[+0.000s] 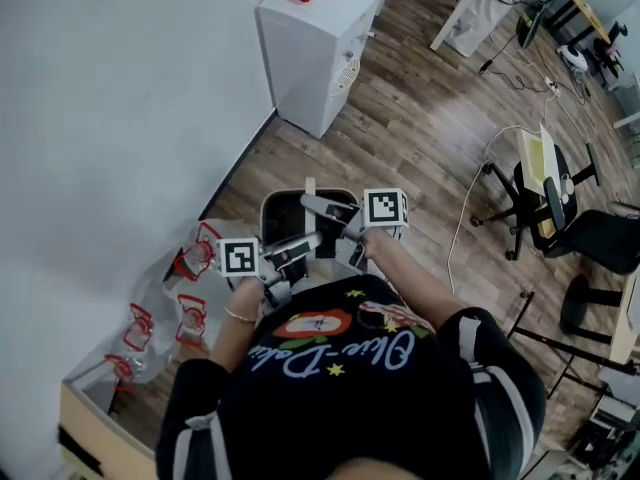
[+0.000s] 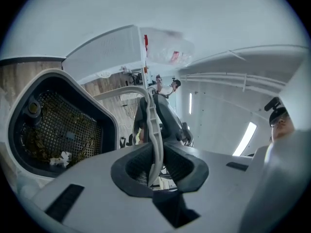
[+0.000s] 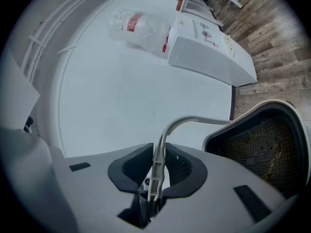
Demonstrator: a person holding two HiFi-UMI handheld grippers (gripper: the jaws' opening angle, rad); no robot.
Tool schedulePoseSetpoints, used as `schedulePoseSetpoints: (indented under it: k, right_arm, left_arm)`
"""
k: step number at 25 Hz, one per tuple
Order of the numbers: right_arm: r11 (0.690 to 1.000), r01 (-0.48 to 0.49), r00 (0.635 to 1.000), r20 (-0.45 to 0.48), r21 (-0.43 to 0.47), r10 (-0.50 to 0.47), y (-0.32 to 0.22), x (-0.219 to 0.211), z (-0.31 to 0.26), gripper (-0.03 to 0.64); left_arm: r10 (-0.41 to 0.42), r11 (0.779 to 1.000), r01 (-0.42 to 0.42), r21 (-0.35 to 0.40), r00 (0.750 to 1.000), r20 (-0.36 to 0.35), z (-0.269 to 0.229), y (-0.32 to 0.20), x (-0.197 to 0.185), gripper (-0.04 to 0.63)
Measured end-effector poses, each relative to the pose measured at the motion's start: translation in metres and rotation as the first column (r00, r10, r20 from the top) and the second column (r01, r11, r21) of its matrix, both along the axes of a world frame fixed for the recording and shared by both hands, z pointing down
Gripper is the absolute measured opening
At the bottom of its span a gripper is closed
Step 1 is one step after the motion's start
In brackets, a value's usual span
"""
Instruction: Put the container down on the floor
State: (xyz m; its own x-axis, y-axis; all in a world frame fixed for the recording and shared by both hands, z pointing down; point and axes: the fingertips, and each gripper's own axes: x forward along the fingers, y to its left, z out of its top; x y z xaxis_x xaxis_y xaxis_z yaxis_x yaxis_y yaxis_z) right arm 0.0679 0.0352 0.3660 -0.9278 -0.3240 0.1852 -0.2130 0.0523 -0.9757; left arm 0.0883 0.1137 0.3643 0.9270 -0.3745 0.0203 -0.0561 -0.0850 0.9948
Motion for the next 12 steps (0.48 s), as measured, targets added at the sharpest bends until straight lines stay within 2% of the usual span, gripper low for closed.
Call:
schedulePoseSetpoints:
  k: [3, 6, 12]
  right_arm:
    - [0.998, 0.064, 0.998, 0.026, -0.015, -0.063, -0.03, -0.011, 0.0, 0.066]
    - [0.991, 0.136, 0.991, 0.011, -0.016, -0.136, -0.064, -0.018, 0.005, 0.066]
    - [0.956, 0.292, 0.956, -0.007, -0.011, -0.292, -0.122, -0.032, 0.007, 0.066]
  left_arm:
    - [-0.067, 0.998, 0.067, -0.013, 0.998, -0.017, 0.0, -0.032, -0.003, 0.051]
    - [-0.137, 0.991, 0.137, -0.013, 0.99, -0.022, 0.003, -0.069, -0.005, 0.051]
    - [-0.272, 0.962, 0.271, 0.016, 0.961, 0.047, 0.013, -0.13, -0.014, 0.051]
